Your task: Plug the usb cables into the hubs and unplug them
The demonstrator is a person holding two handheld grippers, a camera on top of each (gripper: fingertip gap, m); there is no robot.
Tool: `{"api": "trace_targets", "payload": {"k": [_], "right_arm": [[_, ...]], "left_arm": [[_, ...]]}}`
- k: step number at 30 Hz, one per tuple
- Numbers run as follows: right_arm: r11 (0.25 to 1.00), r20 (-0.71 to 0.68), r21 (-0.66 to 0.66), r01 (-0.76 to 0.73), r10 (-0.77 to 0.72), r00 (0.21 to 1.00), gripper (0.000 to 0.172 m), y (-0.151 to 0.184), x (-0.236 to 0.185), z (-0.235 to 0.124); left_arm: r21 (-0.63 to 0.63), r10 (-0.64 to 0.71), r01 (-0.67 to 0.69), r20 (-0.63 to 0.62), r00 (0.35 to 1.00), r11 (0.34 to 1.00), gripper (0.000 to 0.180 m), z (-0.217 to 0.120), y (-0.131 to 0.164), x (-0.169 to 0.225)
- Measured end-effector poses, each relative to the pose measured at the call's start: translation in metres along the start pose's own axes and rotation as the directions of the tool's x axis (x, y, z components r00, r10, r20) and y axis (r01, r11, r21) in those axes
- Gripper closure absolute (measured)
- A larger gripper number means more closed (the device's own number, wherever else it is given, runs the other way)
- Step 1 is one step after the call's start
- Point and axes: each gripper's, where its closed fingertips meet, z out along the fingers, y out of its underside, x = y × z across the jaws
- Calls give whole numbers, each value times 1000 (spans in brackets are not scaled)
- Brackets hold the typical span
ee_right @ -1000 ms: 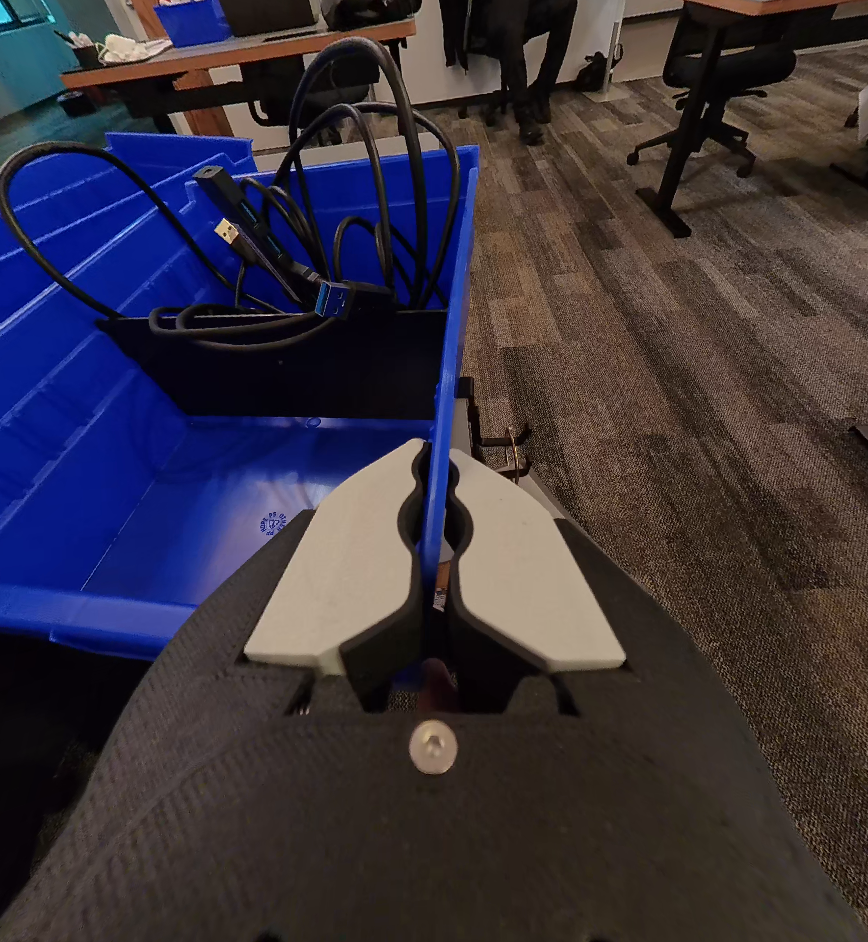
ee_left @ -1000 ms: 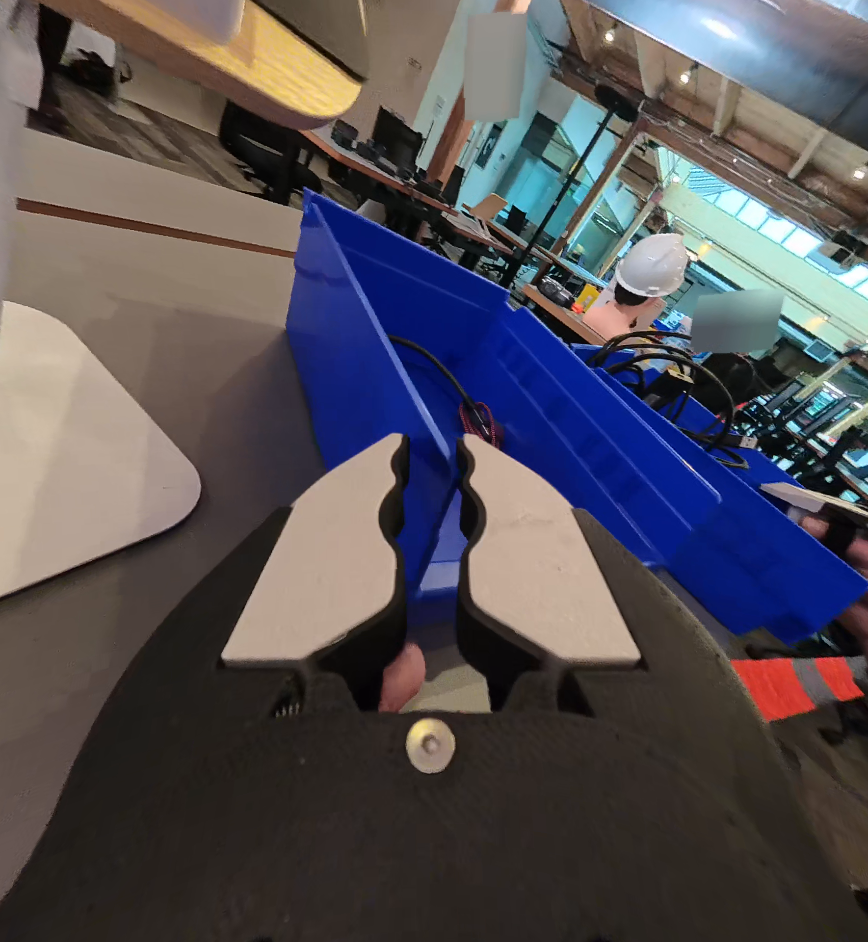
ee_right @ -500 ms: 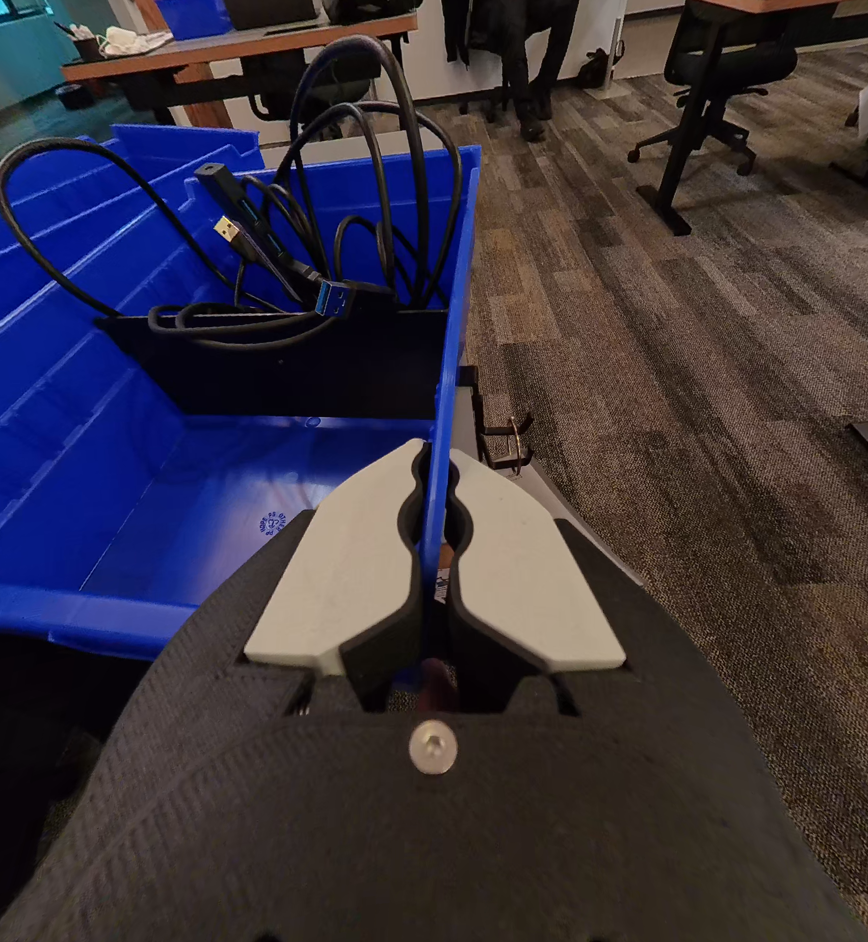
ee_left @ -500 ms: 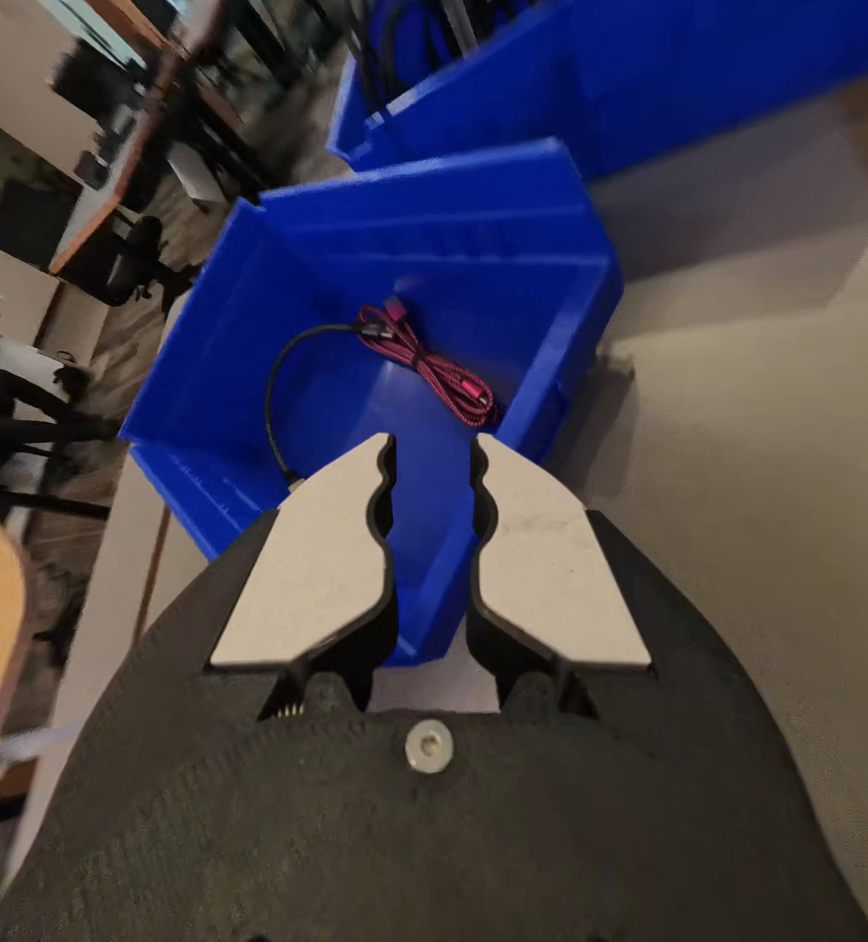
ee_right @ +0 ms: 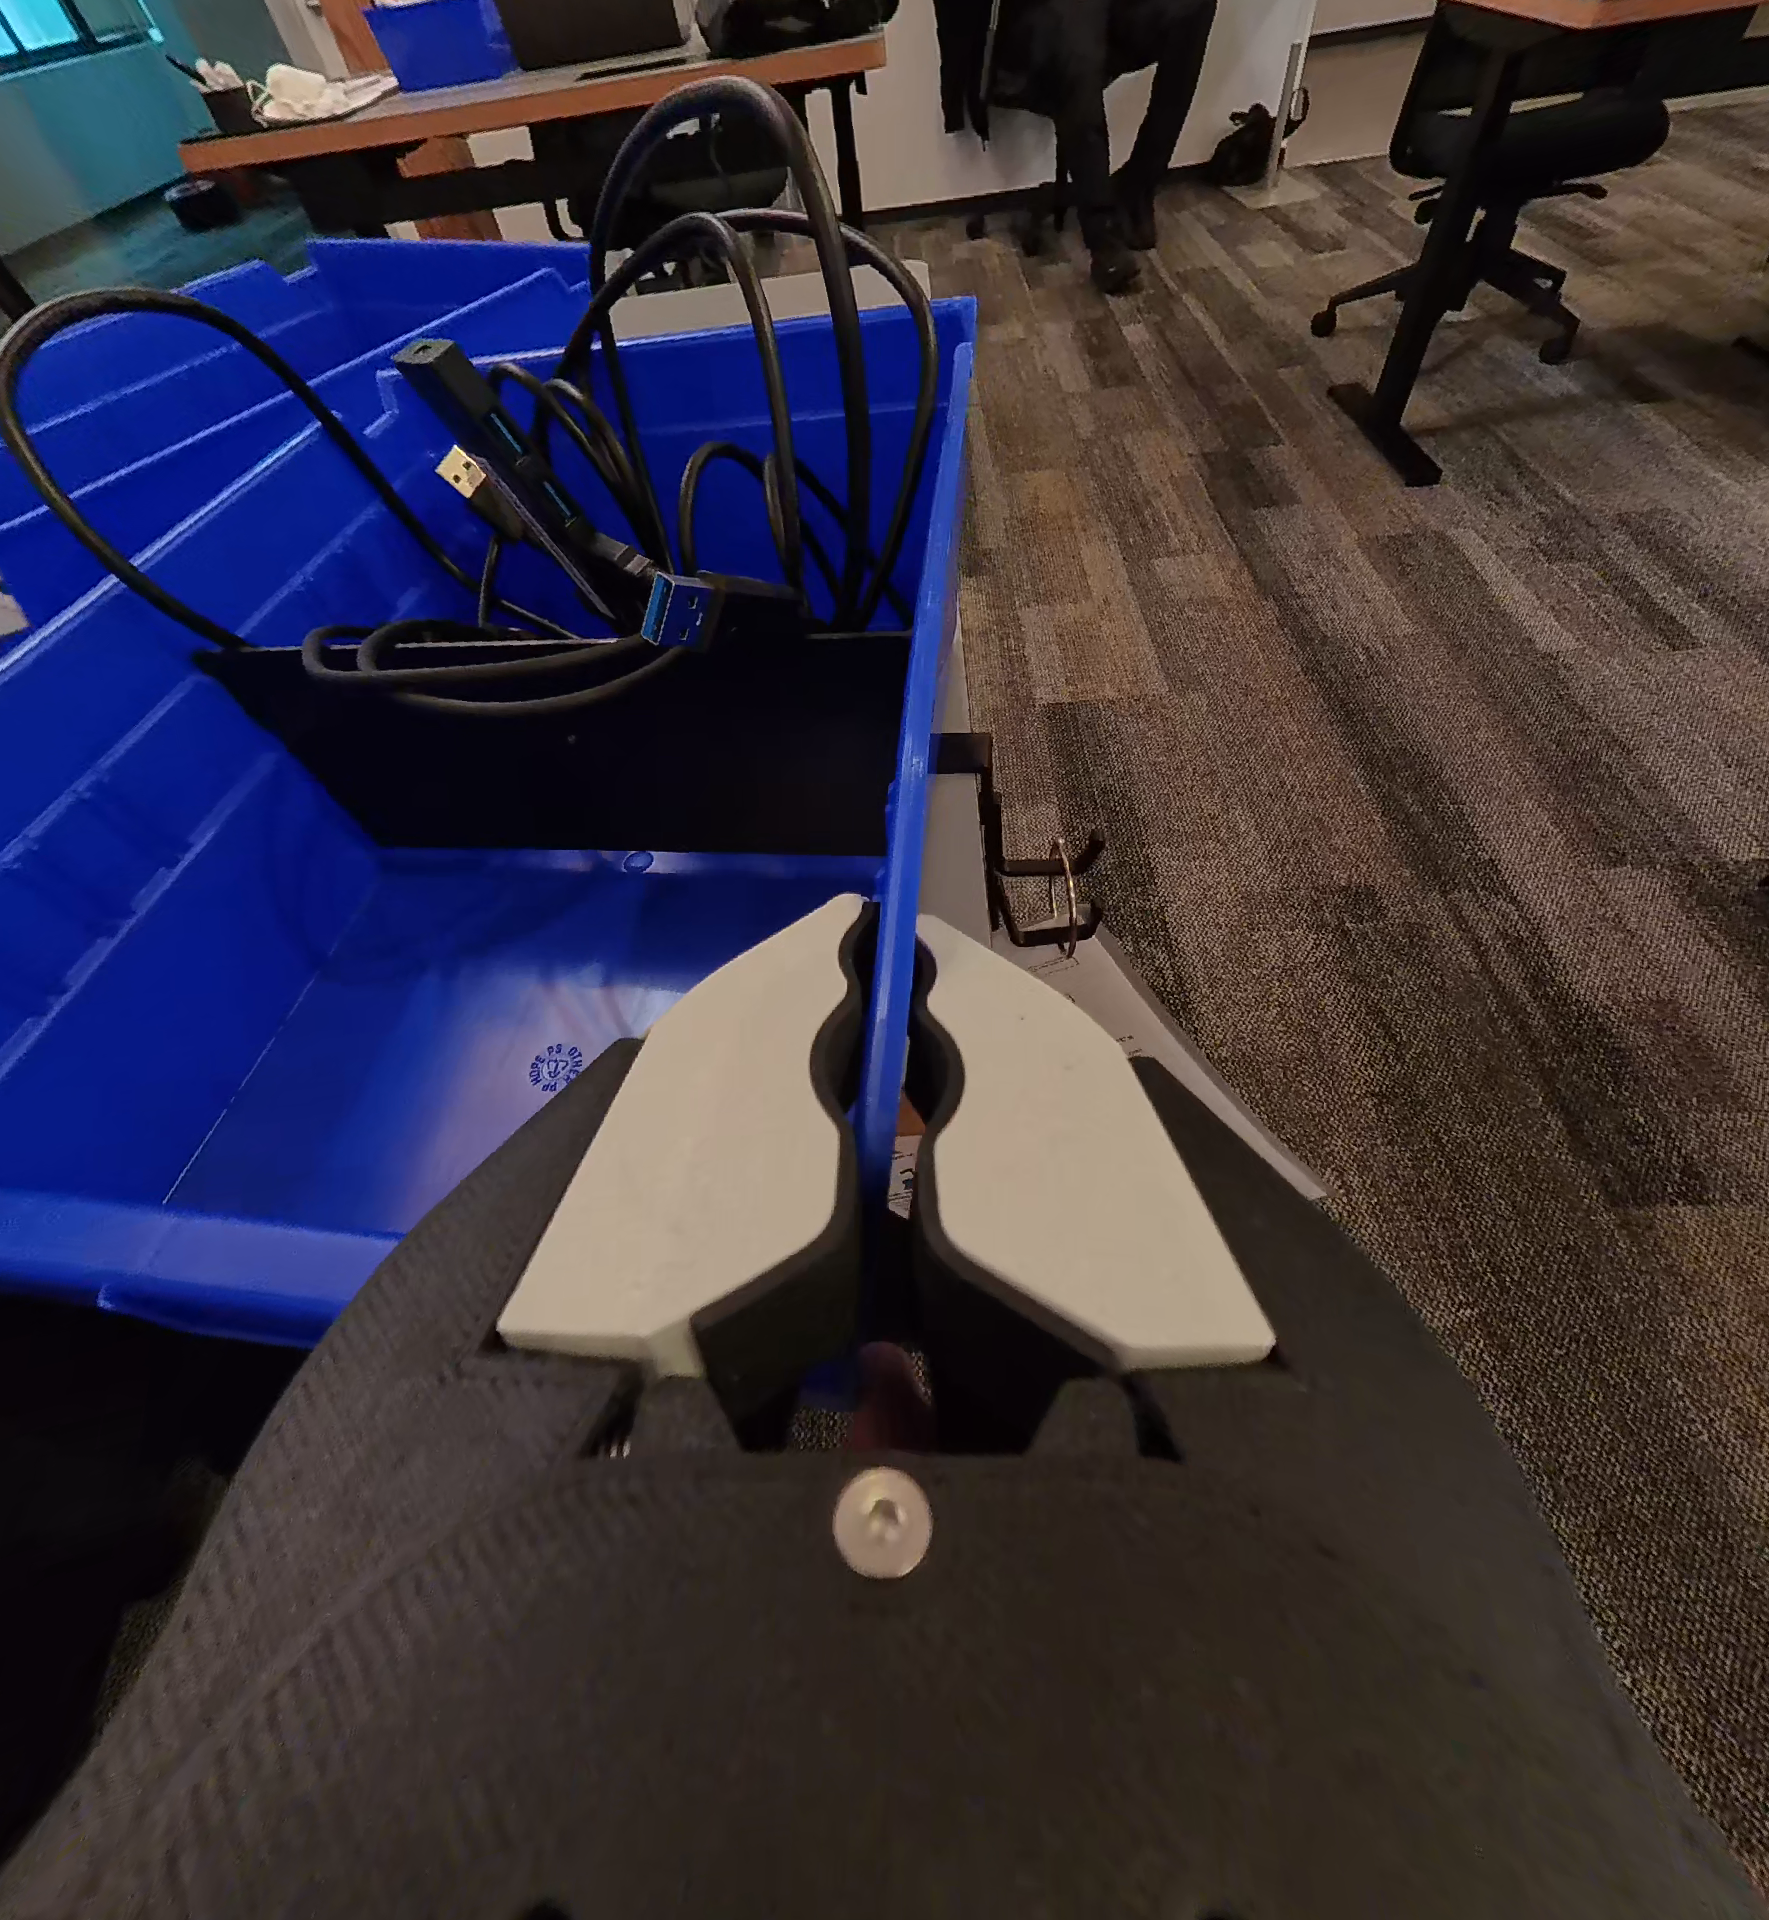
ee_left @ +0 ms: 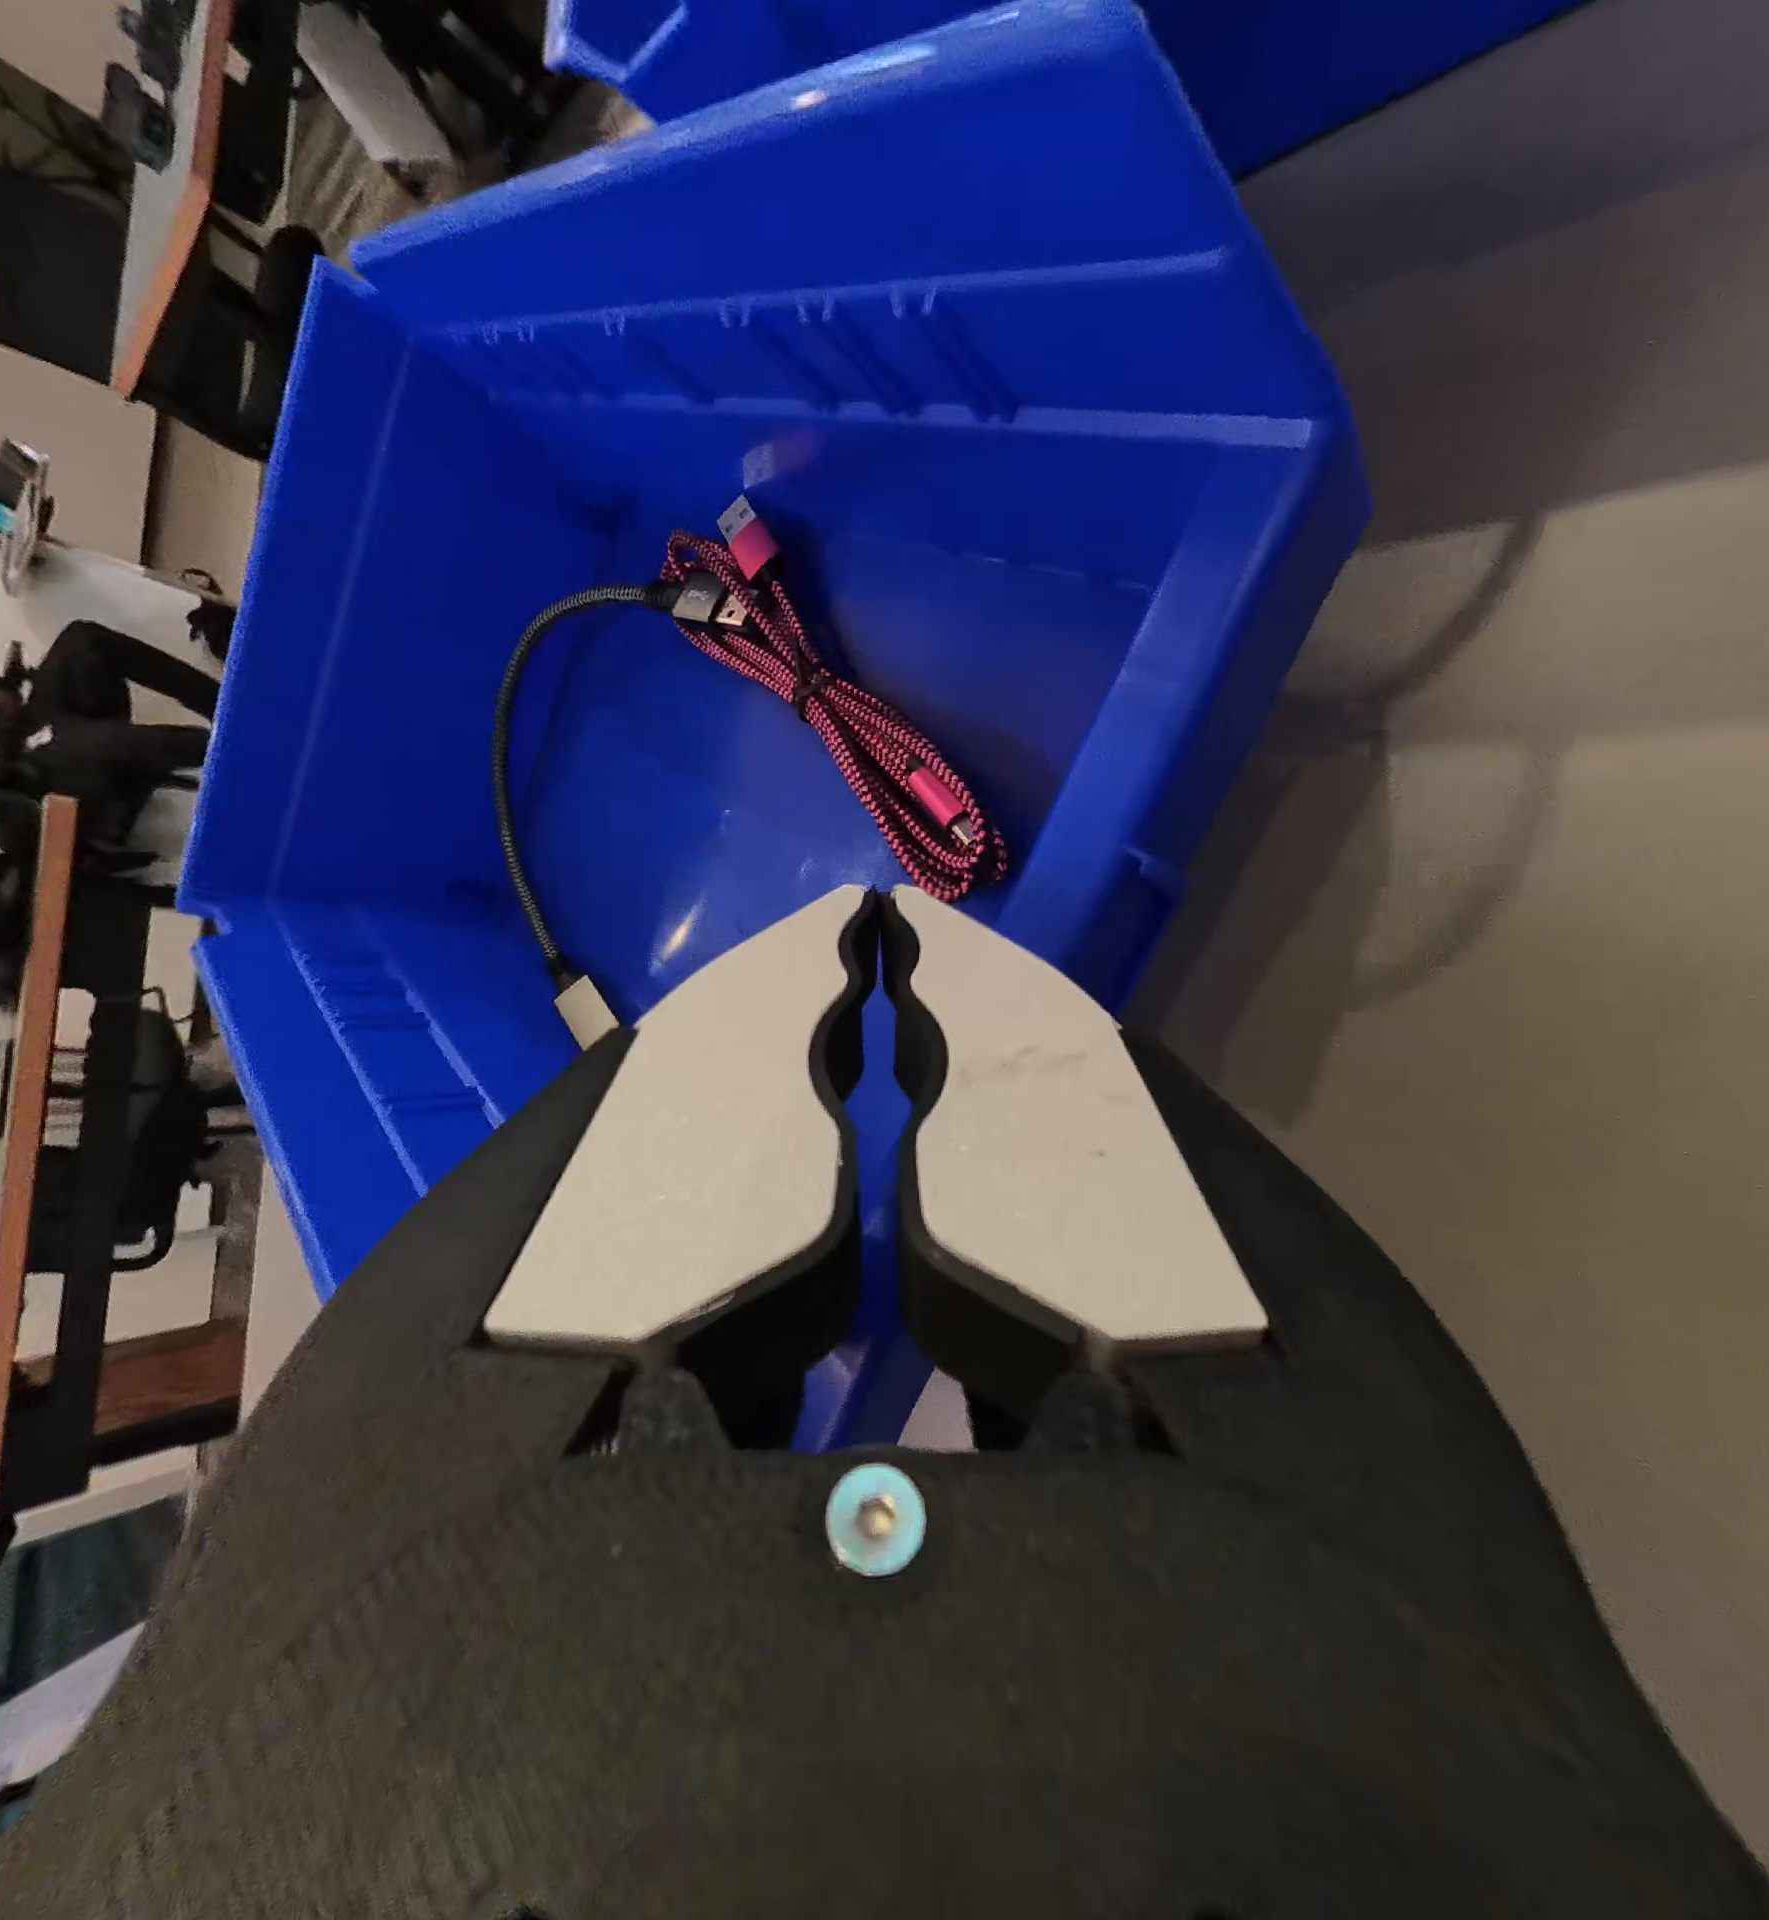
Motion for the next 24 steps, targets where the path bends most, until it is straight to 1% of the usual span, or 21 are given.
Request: {"api": "trace_targets", "payload": {"k": [1,3,6,8,12,15,18,21,24], "right_arm": [[1000,0,0,0,0,1000,169,0,-1,-1],[1000,1,0,1,-1,1000,169,1,-2,-3],[1000,5,0,3,-3,1000,169,4,-5,-8],[1000,12,0,5,-5,1000,169,5,-7,-12],[1000,20,-6,12,-12,1000,169,8,-12,-19],[1000,22,-6,15,-14,1000,169,10,-13,-24],[1000,47,-6,18,-18,999,169,13,-16,-29],[999,85,-11,36,-35,996,169,16,-20,-35],[998,140,-15,57,-54,989,169,19,-29,-41]], "left_arm": [[-16,-17,17,-4,1000,1000,180,3,-1,-2],[-37,-37,37,6,999,999,180,11,-4,-7],[-21,-22,23,55,998,1000,180,25,-13,-16],[-10,-41,42,70,997,999,180,35,-18,-22],[-10,-111,112,49,993,994,180,53,-26,-32],[30,-133,132,47,990,991,180,61,-32,-36],[59,-158,155,61,986,986,180,63,-32,-39],[82,-130,124,79,988,989,180,59,-34,-38],[161,-150,130,116,982,978,180,41,-42,-42]]}}
